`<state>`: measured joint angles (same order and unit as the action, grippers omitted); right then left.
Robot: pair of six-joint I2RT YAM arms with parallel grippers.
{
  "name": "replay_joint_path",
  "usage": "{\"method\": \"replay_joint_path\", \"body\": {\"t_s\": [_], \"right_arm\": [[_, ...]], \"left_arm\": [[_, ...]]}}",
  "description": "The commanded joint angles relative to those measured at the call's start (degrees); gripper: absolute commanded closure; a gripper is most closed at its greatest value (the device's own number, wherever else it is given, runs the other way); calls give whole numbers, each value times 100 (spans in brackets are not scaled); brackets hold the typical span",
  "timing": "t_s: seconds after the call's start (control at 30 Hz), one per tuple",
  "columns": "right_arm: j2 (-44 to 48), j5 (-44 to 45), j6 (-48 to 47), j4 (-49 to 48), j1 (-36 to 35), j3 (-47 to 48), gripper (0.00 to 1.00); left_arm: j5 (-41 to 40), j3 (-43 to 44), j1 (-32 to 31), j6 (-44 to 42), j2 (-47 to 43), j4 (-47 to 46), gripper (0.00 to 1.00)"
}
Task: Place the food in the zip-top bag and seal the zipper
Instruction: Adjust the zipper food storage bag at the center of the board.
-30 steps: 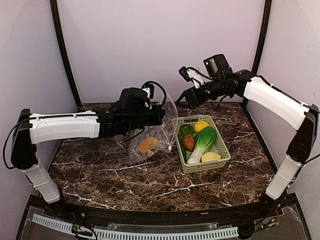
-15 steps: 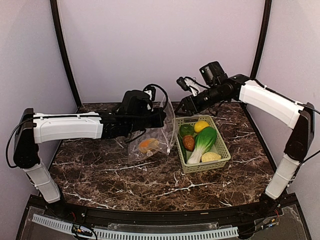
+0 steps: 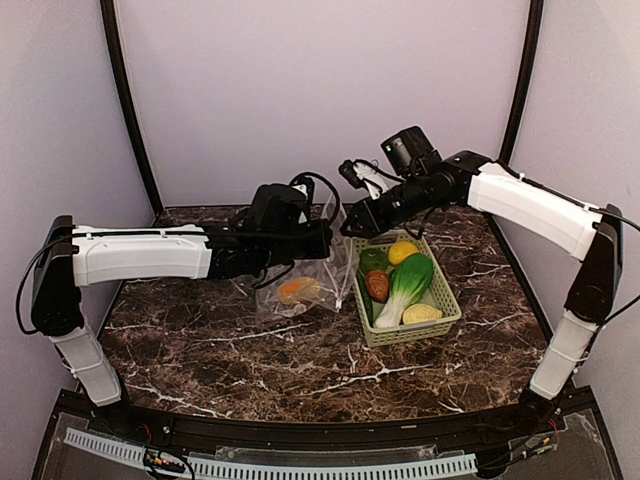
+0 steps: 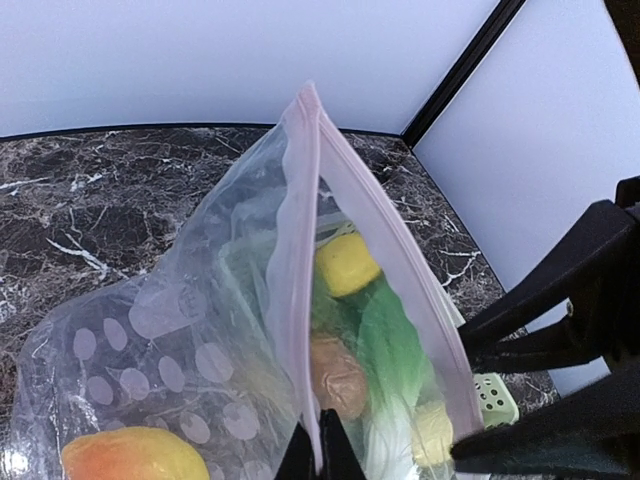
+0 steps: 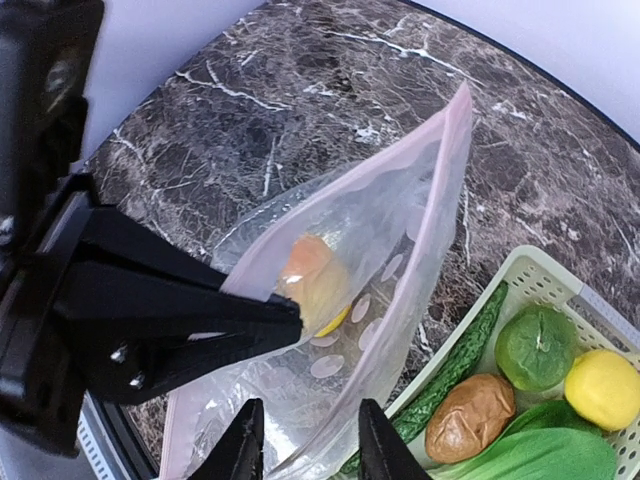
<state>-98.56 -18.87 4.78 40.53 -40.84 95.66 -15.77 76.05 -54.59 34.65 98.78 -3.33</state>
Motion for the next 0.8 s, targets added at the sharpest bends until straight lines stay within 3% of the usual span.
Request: {"method": "replay_joint_path", "body": {"t_s": [0.0,0.1,0.3,0.4,0.57,0.77], "right_arm": [[-287,814,220,116,-64,282,77],[-480,1006,249,263,-42,792,100],[-729,110,151,44,168,2264,100],[-737,-58,147,-191,172,2365,100],[-886,114,125,-140,171,2319,100],[-1045,48,45,-107,158,2204,100]], "left_arm": [[-625,293,-163,-155,-106,475,99],[-1036,373,-227,-97,-186,804,99],[-1977,717,-236,-572,-688,1354,99],[-1943,870,-229,-999,-884,1682,99],[-1791,1313,-218,-923,-747,3240,99],[-1666,1109,-211,-824,-1111,3432,99]]}}
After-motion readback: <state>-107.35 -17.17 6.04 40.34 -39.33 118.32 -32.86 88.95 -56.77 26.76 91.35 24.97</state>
